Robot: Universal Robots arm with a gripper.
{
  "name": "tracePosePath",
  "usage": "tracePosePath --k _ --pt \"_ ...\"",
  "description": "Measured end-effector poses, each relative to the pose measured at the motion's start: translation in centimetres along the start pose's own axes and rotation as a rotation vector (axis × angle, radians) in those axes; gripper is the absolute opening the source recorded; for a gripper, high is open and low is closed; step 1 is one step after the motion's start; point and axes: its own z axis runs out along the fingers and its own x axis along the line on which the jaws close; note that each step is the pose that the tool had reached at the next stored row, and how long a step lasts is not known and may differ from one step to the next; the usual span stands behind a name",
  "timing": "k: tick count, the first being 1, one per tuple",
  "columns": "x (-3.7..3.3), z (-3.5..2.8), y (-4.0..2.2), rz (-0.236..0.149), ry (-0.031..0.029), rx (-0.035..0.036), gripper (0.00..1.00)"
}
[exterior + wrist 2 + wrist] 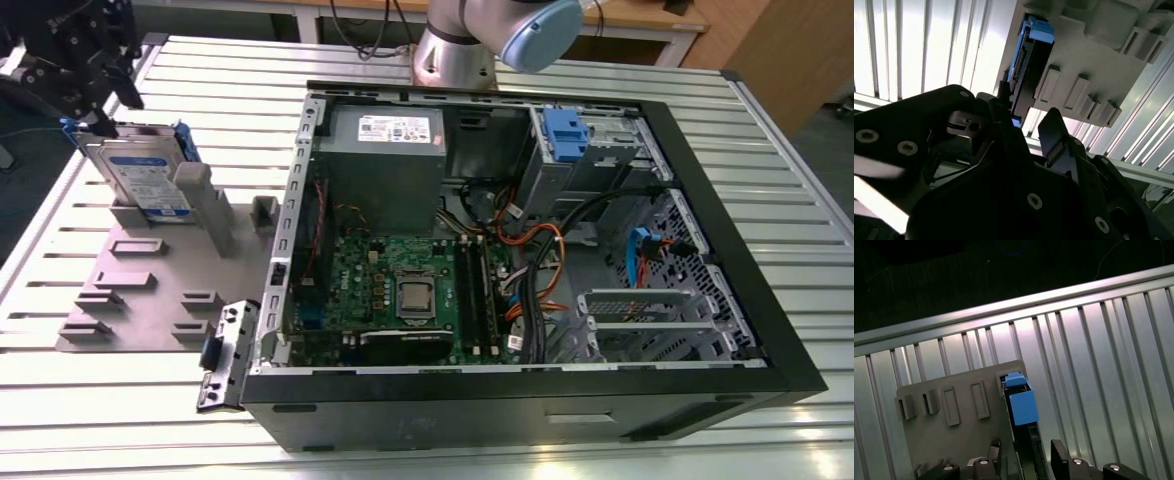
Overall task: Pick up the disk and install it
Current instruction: 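Pick up the disk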
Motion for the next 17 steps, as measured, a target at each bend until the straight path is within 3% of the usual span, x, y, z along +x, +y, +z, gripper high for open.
tracePosePath --k 3,7,17 --pt "0.0 0.01 0.0 0.0 0.0 0.0 0.59" --pt "0.01 0.19 0.0 -0.005 -0.0006 0.0005 0.59" --pt "0.07 1.4 0.0 -0.068 0.0014 -0.0022 0.59"
